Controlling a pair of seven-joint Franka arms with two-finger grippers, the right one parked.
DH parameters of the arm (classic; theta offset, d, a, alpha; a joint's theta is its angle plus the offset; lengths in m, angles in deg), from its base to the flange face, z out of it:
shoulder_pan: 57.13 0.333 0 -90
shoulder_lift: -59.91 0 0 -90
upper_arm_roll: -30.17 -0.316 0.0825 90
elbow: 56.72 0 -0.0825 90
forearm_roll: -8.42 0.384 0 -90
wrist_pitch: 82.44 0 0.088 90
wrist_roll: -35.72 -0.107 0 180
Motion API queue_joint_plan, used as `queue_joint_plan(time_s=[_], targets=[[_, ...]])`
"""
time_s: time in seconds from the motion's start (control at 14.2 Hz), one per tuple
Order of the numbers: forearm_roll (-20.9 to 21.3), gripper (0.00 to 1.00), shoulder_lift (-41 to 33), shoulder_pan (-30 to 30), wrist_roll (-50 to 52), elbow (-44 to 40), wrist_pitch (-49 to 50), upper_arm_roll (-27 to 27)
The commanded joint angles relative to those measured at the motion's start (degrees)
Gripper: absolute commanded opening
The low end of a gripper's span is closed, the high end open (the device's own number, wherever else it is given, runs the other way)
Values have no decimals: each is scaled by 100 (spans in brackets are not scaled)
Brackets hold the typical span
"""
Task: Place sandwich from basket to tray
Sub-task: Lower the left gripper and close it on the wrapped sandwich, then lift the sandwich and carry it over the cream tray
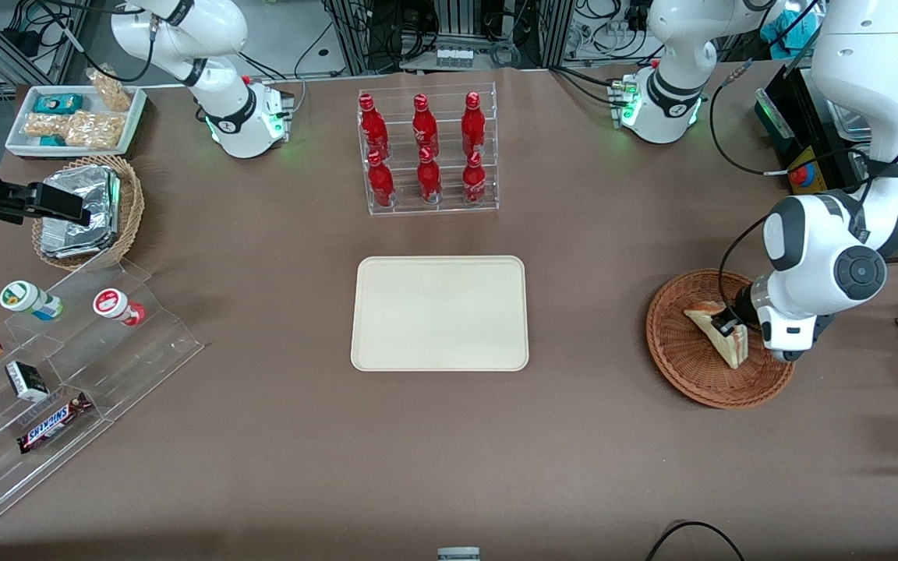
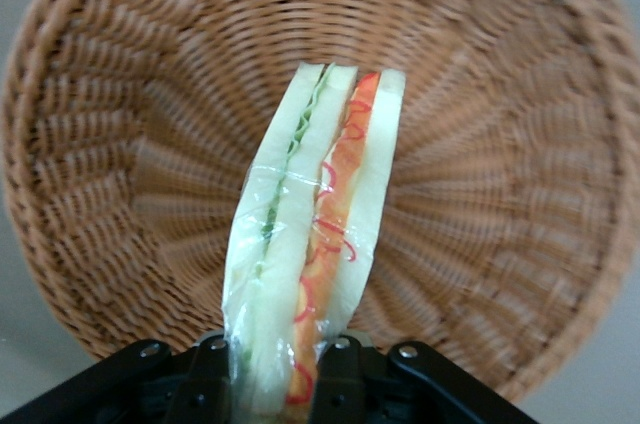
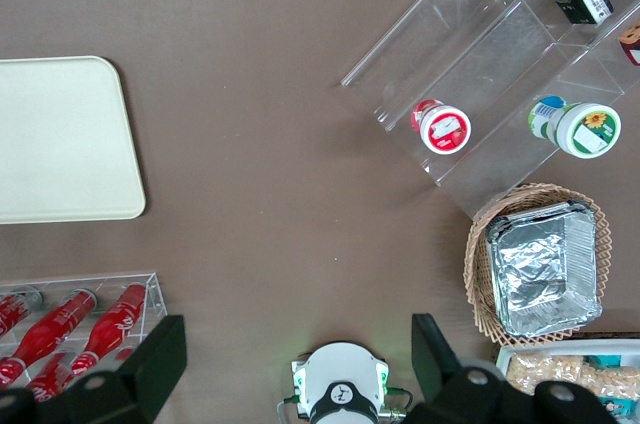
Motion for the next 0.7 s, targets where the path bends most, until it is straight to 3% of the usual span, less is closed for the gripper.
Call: queue_joint_plan(time_s=[0.0,0.35,0.63], targets=[[36,15,-227,-513,-10,-75,251,76],[80,15,-219,-1727,51,-153,418,76],[-7,17,-96,-2500,234,-934,1445,84]])
